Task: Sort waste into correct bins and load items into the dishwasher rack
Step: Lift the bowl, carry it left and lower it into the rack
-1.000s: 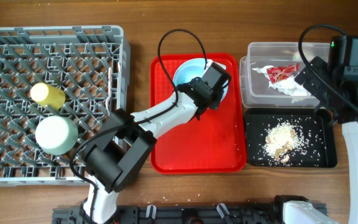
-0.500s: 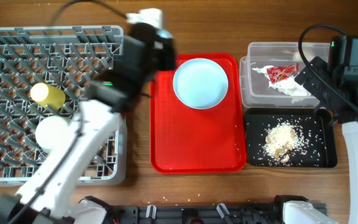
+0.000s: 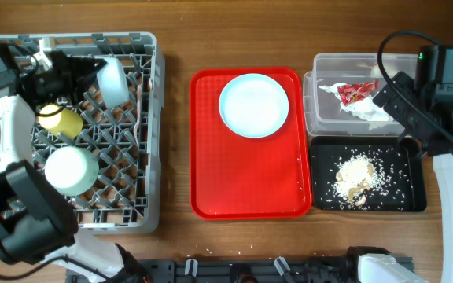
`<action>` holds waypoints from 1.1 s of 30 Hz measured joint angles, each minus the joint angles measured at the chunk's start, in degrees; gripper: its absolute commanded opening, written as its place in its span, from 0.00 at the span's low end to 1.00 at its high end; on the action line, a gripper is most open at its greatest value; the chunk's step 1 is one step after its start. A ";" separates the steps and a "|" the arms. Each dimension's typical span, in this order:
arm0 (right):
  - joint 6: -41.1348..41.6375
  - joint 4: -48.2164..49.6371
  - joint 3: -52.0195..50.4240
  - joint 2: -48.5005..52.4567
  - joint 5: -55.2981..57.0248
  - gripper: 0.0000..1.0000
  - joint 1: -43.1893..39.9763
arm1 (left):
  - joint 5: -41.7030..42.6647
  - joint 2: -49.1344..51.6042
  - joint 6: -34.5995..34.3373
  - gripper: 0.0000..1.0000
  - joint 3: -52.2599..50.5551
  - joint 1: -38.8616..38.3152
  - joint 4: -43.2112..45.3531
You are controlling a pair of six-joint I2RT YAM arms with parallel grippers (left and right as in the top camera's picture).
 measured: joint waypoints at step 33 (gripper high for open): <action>0.00 0.00 0.00 0.00 0.02 1.00 0.00 | -10.99 3.80 2.08 0.58 0.13 3.96 -5.46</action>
